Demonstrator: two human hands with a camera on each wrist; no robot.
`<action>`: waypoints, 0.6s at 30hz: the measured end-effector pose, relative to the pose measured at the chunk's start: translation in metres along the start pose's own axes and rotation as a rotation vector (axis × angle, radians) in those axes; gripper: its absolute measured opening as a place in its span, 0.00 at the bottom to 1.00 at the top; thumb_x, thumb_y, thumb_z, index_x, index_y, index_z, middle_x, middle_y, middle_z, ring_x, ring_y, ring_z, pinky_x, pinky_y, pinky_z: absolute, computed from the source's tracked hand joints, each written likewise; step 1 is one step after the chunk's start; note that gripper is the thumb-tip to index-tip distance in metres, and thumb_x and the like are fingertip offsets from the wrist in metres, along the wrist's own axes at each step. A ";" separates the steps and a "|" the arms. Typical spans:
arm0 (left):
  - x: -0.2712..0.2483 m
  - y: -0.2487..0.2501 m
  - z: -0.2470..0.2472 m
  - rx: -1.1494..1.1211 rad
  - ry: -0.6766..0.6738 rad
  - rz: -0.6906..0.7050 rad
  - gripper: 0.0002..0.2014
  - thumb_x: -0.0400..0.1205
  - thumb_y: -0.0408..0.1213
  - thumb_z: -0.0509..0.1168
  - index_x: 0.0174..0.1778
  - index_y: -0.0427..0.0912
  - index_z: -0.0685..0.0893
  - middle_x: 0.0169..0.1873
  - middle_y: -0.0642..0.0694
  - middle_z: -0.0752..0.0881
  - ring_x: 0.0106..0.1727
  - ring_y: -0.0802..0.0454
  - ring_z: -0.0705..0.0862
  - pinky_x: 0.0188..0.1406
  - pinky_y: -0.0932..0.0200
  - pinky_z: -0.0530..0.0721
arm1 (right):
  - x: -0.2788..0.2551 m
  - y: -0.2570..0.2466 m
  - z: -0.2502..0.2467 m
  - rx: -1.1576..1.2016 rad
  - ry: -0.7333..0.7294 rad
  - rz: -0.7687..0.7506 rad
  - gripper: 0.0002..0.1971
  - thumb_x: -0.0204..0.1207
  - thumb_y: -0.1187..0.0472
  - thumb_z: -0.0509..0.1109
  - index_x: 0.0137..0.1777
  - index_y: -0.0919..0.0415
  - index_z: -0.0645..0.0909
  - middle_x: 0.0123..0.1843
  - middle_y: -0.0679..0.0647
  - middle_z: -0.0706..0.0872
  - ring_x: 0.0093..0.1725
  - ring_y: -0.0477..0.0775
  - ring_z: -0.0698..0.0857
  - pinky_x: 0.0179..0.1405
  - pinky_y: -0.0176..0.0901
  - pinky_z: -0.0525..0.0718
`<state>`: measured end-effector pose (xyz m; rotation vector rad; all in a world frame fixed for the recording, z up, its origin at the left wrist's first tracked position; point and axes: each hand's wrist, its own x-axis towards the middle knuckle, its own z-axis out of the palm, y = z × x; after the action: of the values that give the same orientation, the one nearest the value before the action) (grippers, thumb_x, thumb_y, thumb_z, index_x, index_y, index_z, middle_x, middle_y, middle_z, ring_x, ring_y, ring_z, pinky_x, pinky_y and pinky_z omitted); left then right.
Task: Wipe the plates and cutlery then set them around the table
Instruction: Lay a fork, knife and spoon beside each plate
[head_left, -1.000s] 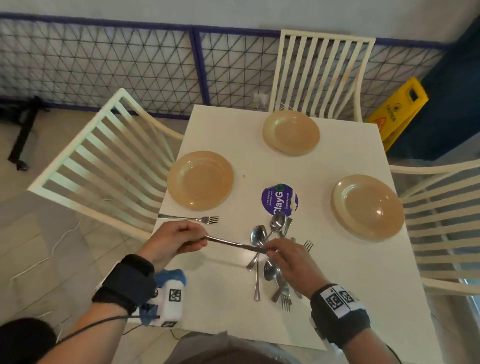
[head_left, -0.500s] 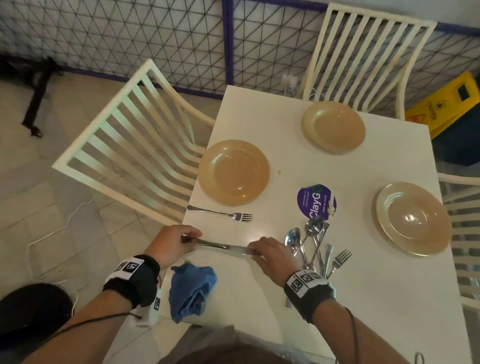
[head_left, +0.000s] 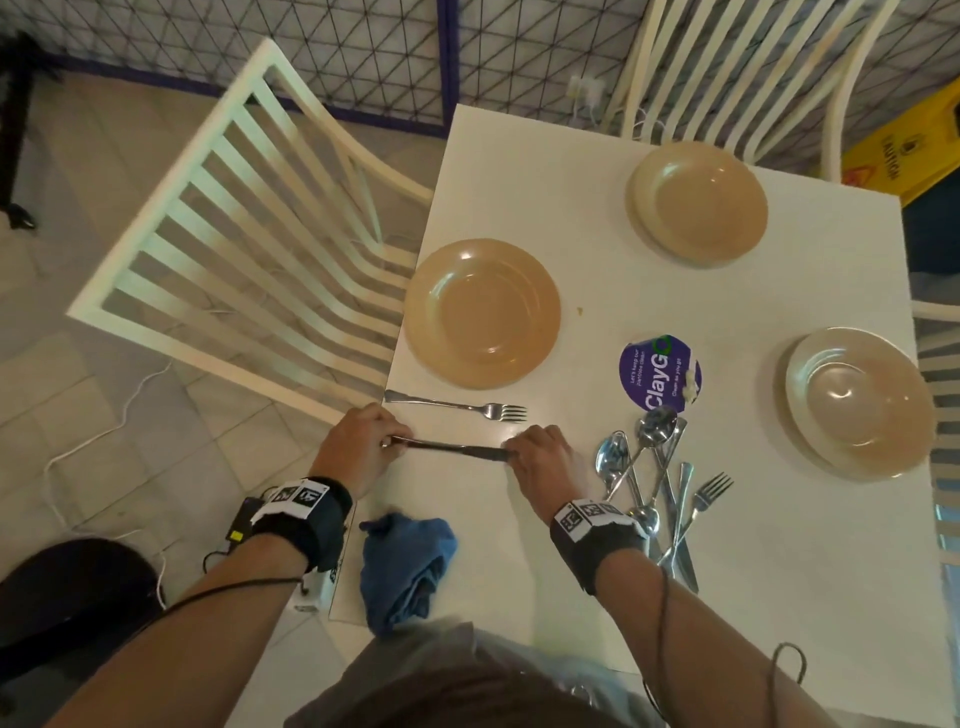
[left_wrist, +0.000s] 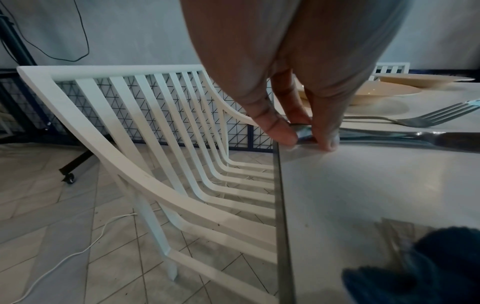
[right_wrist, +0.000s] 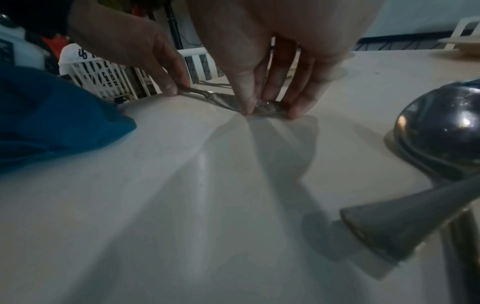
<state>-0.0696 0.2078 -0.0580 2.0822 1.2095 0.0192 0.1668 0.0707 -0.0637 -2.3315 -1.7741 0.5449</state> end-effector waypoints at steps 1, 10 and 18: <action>0.001 -0.001 0.000 -0.006 0.000 -0.002 0.09 0.78 0.35 0.77 0.54 0.49 0.94 0.47 0.52 0.84 0.53 0.50 0.80 0.56 0.54 0.82 | 0.001 0.000 0.001 0.003 0.004 0.013 0.06 0.68 0.60 0.82 0.44 0.51 0.90 0.40 0.47 0.88 0.43 0.56 0.86 0.28 0.44 0.80; 0.003 -0.005 0.006 0.016 0.045 -0.015 0.12 0.80 0.36 0.76 0.59 0.50 0.93 0.52 0.51 0.83 0.56 0.48 0.78 0.57 0.50 0.84 | 0.000 0.006 0.009 0.037 0.031 0.095 0.05 0.73 0.58 0.79 0.47 0.54 0.90 0.47 0.50 0.87 0.49 0.58 0.85 0.33 0.50 0.86; -0.001 -0.004 0.007 0.014 0.077 -0.014 0.12 0.82 0.37 0.73 0.60 0.50 0.92 0.52 0.53 0.83 0.57 0.47 0.79 0.56 0.46 0.86 | -0.007 0.012 0.007 0.087 0.027 0.087 0.06 0.76 0.58 0.76 0.51 0.56 0.88 0.51 0.53 0.86 0.52 0.59 0.84 0.38 0.54 0.88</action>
<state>-0.0703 0.2042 -0.0651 2.1020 1.2733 0.0860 0.1735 0.0603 -0.0730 -2.3542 -1.6103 0.5880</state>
